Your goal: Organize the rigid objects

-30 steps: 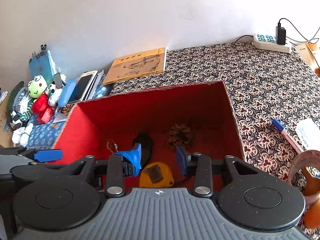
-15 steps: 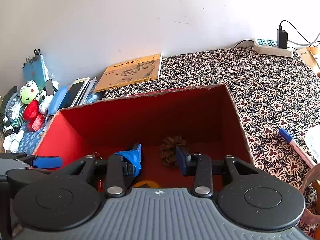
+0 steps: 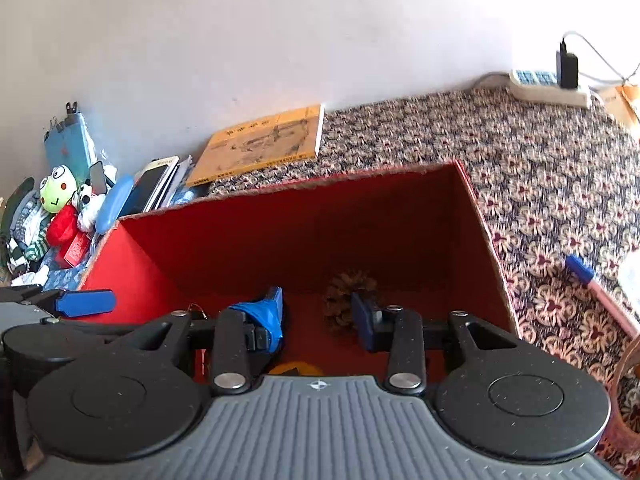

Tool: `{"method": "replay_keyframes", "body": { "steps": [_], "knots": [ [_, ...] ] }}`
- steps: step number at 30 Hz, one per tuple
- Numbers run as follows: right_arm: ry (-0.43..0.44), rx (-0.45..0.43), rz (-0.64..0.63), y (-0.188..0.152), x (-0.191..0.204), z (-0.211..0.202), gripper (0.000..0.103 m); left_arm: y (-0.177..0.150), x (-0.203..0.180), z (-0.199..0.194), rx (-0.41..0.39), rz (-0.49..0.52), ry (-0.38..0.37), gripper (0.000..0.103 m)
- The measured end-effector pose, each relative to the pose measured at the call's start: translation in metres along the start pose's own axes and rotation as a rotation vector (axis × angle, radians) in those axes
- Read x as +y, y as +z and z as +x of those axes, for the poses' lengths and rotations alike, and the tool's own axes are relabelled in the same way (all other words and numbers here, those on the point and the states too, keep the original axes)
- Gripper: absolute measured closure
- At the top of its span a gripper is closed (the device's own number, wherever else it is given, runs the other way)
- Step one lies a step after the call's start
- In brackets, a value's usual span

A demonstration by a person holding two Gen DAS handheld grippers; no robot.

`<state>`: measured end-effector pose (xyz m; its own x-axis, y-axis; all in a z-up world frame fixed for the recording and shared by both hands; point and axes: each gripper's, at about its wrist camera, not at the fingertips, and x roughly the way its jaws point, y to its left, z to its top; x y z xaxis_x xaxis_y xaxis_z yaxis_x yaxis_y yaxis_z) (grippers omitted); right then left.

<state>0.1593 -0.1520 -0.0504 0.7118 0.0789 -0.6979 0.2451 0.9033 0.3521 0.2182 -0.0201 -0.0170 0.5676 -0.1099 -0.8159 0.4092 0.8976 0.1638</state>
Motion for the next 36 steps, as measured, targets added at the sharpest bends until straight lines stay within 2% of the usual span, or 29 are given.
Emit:
{"method": "replay_keyframes", "body": {
  "steps": [4, 12, 27, 36],
  "knots": [
    [0.006, -0.013, 0.008, -0.0009, -0.0004, -0.001, 0.081, 0.0009, 0.0022, 0.0099, 0.028, -0.023, -0.012, 0.024],
    [0.016, 0.014, 0.062, 0.0001, -0.0059, 0.0055, 0.082, 0.0005, 0.0038, 0.0104, 0.025, -0.029, -0.041, 0.024],
    [-0.027, -0.031, 0.036, -0.0018, -0.0021, 0.0039, 0.083, 0.0019, 0.0086, 0.0123, 0.04, -0.054, -0.077, 0.024],
    [-0.055, -0.018, 0.05, -0.0007, -0.0037, 0.0054, 0.083, 0.0007, 0.0065, 0.0105, 0.027, -0.046, -0.052, 0.024]
  ]
}}
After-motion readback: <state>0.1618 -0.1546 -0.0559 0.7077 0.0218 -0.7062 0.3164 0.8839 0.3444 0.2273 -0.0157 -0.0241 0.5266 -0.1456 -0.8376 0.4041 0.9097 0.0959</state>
